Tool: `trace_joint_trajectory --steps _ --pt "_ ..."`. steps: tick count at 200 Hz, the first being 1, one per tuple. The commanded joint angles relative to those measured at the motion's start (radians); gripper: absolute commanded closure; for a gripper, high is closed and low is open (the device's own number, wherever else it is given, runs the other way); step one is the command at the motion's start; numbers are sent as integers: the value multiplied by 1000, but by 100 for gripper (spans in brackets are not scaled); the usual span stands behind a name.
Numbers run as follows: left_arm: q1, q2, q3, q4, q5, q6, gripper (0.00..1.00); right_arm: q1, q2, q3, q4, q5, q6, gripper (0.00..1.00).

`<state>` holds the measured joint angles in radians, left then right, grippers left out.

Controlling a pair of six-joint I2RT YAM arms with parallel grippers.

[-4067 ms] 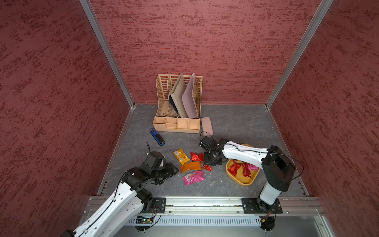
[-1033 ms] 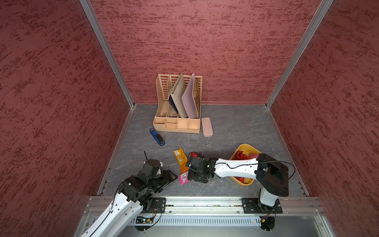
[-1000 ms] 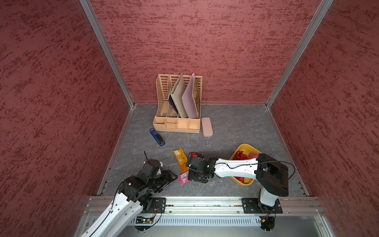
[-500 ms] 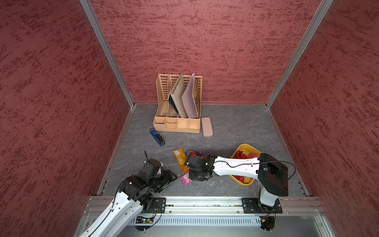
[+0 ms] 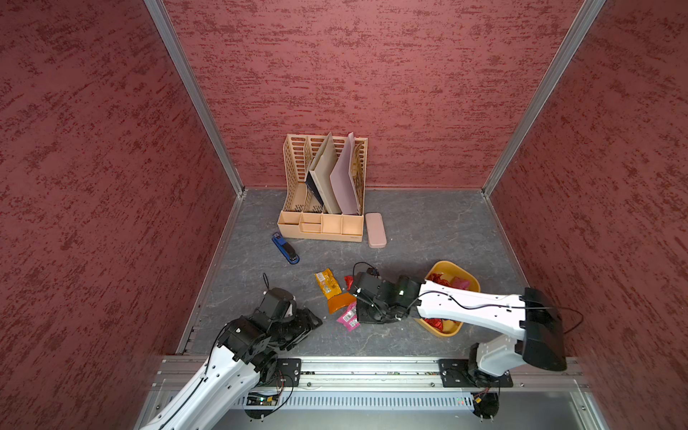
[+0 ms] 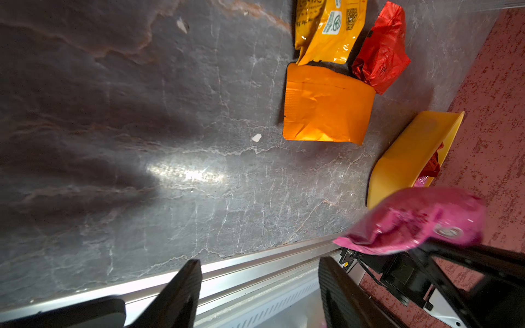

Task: Put the tea bags into the storage box
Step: Pick up the tea bag from the center of the board, then place the tea bag in the storage box.

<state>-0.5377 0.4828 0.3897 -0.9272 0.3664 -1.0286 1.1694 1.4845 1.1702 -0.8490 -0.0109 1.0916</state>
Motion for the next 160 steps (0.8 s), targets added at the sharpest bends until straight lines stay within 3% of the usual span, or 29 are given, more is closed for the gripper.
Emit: trace_joint_trajectory --steps 1,38,85,120,160 --pt "7 38 20 59 9 30 31 -35 -94 -14 -159 82 -31 82" --pt "7 133 29 146 16 50 31 -165 -282 -48 -306 155 -70 82" --pt "8 259 55 229 19 74 31 -421 -450 -82 -426 188 -201 83" --pt "10 318 78 251 14 94 31 -553 -441 -125 -445 169 -281 83" --pt "26 337 82 260 11 100 31 -583 -367 -167 -385 111 -313 83"
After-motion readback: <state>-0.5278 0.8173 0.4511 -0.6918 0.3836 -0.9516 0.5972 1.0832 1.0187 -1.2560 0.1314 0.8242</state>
